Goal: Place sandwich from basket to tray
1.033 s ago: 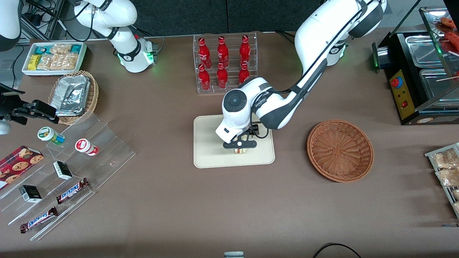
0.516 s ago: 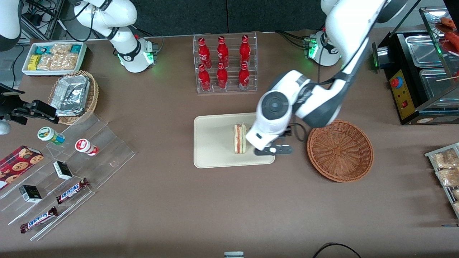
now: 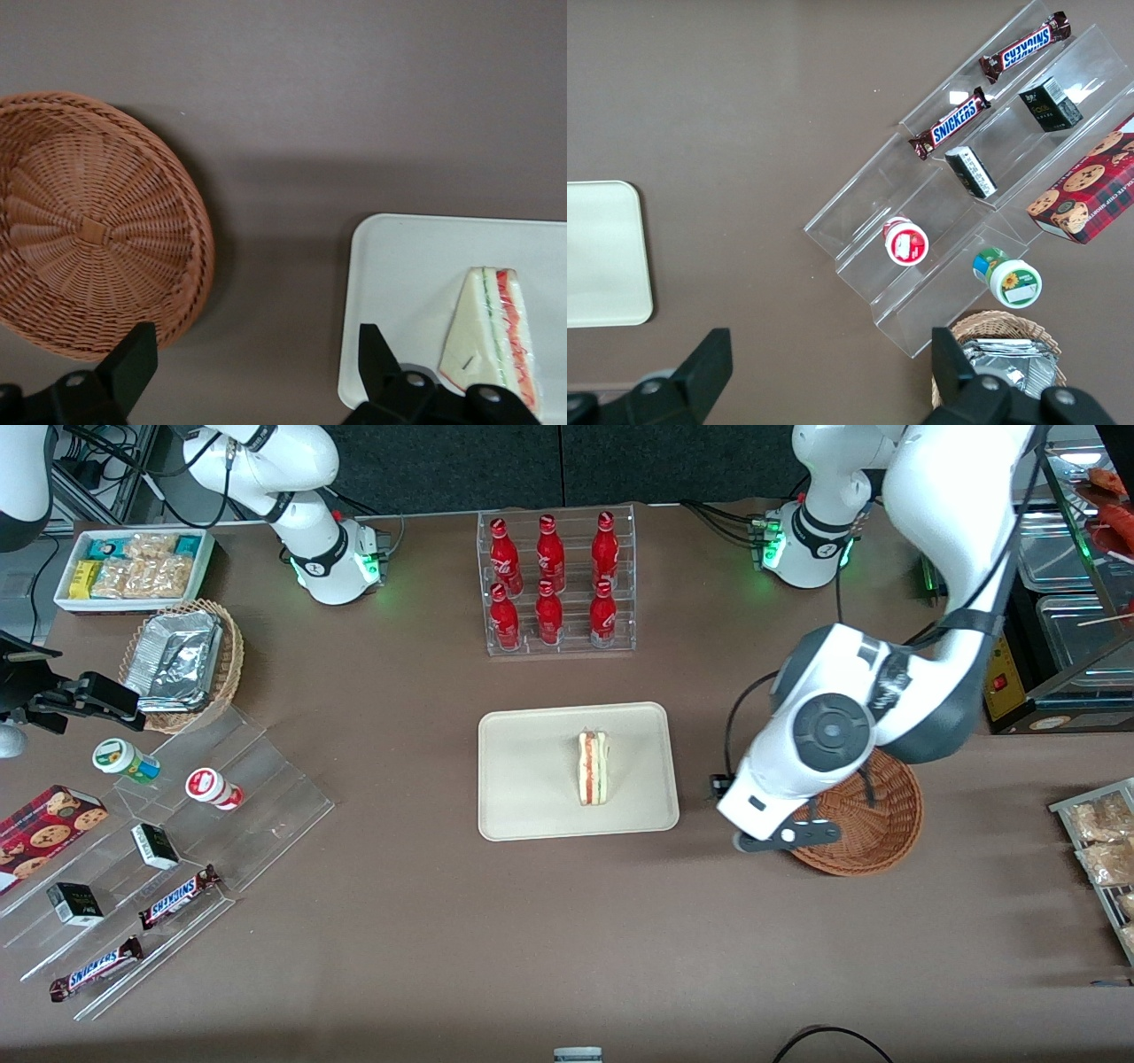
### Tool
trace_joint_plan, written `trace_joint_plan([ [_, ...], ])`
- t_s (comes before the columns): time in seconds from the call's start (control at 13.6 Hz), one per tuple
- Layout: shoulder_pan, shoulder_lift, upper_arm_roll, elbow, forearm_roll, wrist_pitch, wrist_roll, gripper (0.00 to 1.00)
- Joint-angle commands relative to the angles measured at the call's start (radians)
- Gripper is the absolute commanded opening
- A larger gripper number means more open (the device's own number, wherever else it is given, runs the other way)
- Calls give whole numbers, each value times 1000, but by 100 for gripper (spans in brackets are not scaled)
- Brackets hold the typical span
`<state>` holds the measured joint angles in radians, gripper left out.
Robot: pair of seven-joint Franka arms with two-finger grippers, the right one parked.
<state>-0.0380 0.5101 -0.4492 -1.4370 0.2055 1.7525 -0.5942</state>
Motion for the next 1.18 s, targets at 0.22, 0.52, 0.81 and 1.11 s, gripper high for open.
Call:
trace_joint_plan([
  [0.22, 157, -123, 1, -66, -50, -89, 235, 100],
  [0.52, 129, -238, 191, -57, -161, -241, 489, 100],
  [0.81, 78, -350, 299, -34, -167, -392, 553, 100],
  [1.11, 49, -430, 369, -25, -169, -479, 559, 100],
])
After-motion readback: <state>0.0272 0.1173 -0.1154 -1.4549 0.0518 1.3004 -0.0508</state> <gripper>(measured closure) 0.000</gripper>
